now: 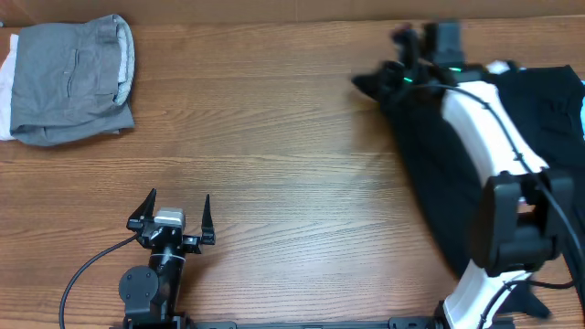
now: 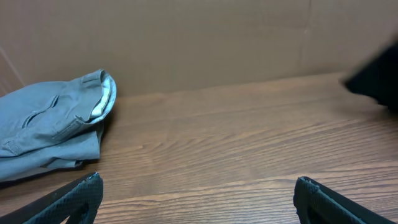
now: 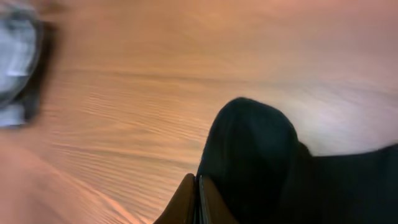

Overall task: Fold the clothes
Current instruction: 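Drag the T-shirt leftward to the table center with the right gripper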

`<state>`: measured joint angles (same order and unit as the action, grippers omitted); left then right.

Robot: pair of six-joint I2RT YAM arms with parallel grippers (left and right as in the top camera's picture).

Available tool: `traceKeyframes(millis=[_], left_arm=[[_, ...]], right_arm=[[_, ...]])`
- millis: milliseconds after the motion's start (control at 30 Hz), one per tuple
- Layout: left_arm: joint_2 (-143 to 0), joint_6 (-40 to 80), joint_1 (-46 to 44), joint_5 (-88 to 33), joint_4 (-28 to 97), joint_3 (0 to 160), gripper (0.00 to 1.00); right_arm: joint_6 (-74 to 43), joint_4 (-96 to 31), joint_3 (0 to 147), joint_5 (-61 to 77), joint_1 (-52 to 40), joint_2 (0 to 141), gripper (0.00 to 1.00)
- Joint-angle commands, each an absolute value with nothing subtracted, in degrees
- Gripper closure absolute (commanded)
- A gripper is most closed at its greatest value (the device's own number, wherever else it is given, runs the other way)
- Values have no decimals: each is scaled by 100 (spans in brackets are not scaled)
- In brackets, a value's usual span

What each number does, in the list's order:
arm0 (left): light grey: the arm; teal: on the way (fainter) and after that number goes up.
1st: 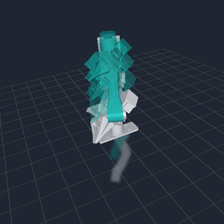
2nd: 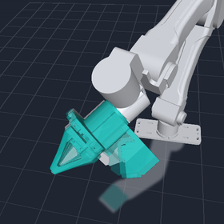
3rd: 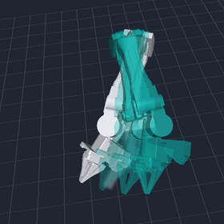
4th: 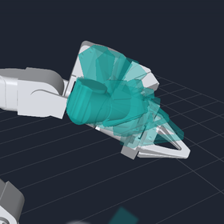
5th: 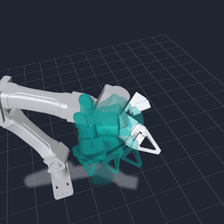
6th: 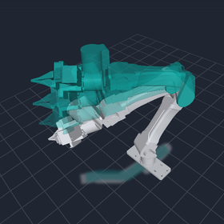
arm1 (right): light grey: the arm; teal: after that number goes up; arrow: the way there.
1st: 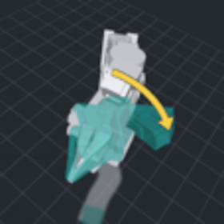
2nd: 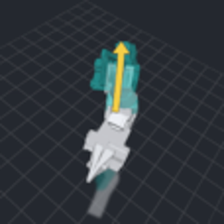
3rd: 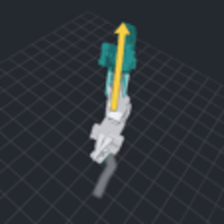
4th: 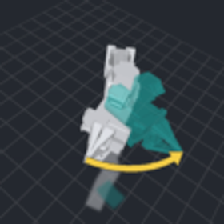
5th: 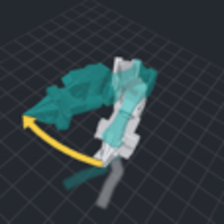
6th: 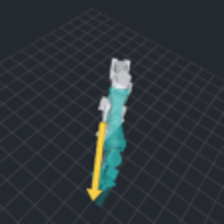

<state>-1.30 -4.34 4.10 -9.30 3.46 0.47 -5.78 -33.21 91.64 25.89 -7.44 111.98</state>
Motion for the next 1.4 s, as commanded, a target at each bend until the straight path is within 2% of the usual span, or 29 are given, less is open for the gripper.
traceKeyframes(millis=[0,367,400,433,467,500,567,633,667,700,733,867,1100,1233,1367], left_arm=[[-123,-318,414,-897,360,27,0],[-123,-318,414,-897,360,27,0],[-123,-318,414,-897,360,27,0],[-123,-318,414,-897,360,27,0],[-123,-318,414,-897,360,27,0],[-126,-318,414,-897,360,27,0],[-123,-318,414,-897,360,27,0],[-123,-320,414,-897,360,27,0],[-123,-318,414,-897,360,27,0],[-126,-318,414,-897,360,27,0],[-126,-318,414,-897,360,27,0],[-123,-318,414,-897,360,27,0],[-123,-318,414,-897,360,27,0],[-126,-318,414,-897,360,27,0],[-123,-338,414,-878,351,27,0]], right_arm=[[-1133,-3030,9341,2801,-1516,11144,96],[-2451,-2528,9341,2735,-3385,11828,96],[-2451,-2528,9341,2740,-3503,11869,93],[-2447,-2561,9341,2696,-3625,11876,85],[-2445,-2604,9341,2613,-3704,11876,68],[-2445,-2637,9354,2600,-3741,11852,60],[-2447,-2794,9419,2652,-3730,11767,53],[-2432,-3168,9553,2644,-3592,11651,31],[-2397,-3395,9638,2641,-3492,11587,26],[-2397,-3723,9756,2613,-3330,11493,16],[-2401,-4180,9911,2554,-3092,11369,1],[-2401,-5502,10366,2355,-2226,10997,0],[-2366,-7059,10551,2648,-480,10610,0],[-2460,-8005,10541,2346,110,10580,4],[-2733,-8739,10541,1597,325,10348,6]])
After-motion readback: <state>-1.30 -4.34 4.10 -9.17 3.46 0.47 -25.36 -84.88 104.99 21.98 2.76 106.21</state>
